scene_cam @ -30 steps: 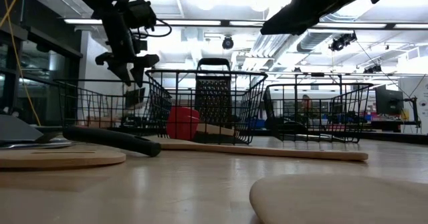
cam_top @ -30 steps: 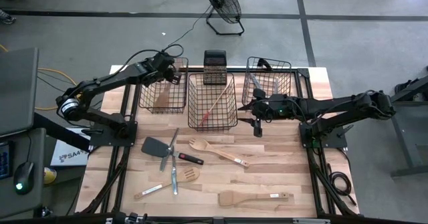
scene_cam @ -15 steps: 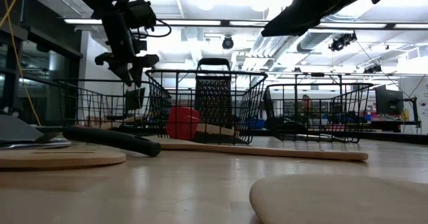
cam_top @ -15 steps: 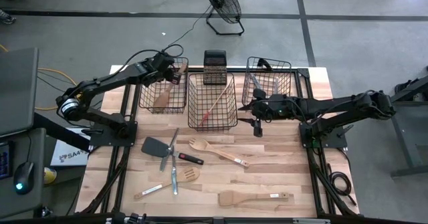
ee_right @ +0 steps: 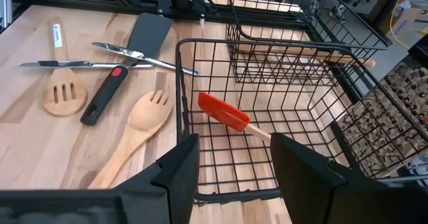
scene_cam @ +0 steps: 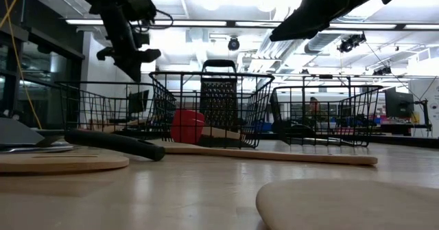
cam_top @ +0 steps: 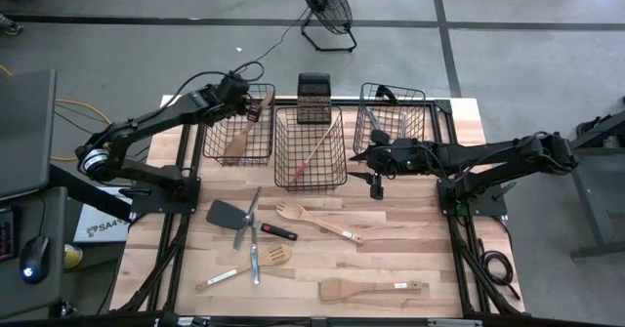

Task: Pick & Place Kitchen Items
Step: Put the silver table knife into the right wire basket

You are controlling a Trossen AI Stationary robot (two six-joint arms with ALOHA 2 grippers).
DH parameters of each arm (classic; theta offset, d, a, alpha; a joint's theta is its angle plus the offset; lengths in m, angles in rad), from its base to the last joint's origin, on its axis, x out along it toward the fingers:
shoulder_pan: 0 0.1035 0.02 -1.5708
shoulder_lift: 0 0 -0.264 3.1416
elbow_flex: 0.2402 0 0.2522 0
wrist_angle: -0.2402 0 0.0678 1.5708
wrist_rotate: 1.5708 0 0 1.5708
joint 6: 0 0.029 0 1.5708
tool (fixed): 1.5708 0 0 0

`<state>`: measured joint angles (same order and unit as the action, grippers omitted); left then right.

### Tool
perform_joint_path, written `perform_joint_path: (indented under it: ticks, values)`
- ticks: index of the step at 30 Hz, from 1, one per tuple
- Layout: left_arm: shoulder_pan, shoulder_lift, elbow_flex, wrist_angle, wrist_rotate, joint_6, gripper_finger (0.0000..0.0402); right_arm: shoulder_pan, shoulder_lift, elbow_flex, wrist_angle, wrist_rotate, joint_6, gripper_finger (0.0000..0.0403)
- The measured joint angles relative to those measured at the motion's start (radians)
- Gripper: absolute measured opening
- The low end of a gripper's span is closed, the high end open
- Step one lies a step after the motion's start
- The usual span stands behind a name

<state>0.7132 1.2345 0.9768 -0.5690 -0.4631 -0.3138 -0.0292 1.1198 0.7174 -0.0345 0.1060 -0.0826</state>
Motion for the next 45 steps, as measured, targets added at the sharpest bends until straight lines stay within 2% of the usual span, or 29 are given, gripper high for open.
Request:
perform_joint_path:
  ticks: [2, 10, 25, 34, 45]
  values:
    - [0.0, -0.027, 0.0, 0.001, 0.014, 0.011, 0.0004, 0.0, 0.0, 0.0, 0.0, 0.0, 0.0, 0.0176]
    - [-0.041, -0.106, 0.0, -0.006, 0.031, 0.054, 0.0004, 0.0, 0.0, 0.0, 0.0, 0.0, 0.0, 0.0176]
    - [-0.234, -0.287, 0.0, -0.047, 0.031, 0.107, 0.0001, 0.0, 0.0, 0.0, -0.022, -0.004, 0.009, 0.0176]
    - [-0.369, -0.389, 0.0, -0.105, 0.034, 0.055, 0.0001, 0.0, 0.0, 0.0, -0.031, -0.005, 0.011, 0.0176]
    - [-0.49, -0.409, 0.0, -0.254, 0.035, -0.013, 0.0001, 0.001, 0.0, 0.0, -0.034, -0.028, 0.037, 0.0176]
